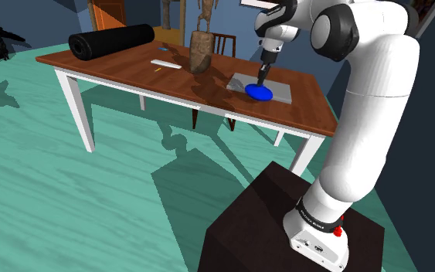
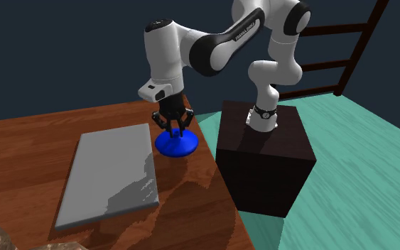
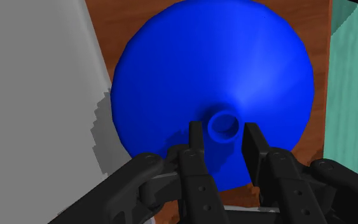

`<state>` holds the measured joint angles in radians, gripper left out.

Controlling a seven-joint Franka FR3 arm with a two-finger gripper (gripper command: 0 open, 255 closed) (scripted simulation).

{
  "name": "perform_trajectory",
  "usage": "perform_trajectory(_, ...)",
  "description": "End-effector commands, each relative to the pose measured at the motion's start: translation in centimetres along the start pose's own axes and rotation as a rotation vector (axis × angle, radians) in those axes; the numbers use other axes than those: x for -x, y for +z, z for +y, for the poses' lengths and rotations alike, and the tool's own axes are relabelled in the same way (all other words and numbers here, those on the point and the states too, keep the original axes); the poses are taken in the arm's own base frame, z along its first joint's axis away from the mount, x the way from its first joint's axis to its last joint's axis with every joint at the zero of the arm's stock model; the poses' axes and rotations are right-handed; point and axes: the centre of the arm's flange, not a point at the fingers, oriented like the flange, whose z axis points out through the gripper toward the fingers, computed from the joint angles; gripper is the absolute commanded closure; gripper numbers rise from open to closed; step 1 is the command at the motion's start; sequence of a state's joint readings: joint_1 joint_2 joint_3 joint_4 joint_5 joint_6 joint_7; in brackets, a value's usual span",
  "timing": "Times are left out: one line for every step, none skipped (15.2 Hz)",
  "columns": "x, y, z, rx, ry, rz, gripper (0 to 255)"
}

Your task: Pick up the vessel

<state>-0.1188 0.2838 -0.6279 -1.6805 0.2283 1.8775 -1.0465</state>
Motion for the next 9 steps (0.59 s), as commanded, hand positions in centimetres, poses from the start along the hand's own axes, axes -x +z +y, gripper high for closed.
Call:
perform_trajectory(0.1, -1.1, -0.1, 0.0, 0.0, 0.0, 255)
perform_trajectory(0.1, -1.6, -0.2, 0.0, 0.0, 0.0, 255)
perform_trajectory(0.0, -2.2, -0.2, 0.0, 0.0, 0.0, 255)
perform_trajectory(0.0, -2.7, -0.2, 0.0, 0.0, 0.0, 255)
perform_trajectory(0.0, -3.2, -0.3, 0.0, 0.0, 0.0, 255)
perform_trajectory(0.0, -3.8, -0.3, 0.0, 0.0, 0.0, 255)
perform_trajectory(0.0, -4.3, -0.3, 0.0, 0.0, 0.0, 255)
perform_trajectory(0.0, -4.4, -0.3, 0.0, 0.0, 0.0, 255)
perform_trajectory(0.0, -4.4, -0.3, 0.0, 0.0, 0.0, 255)
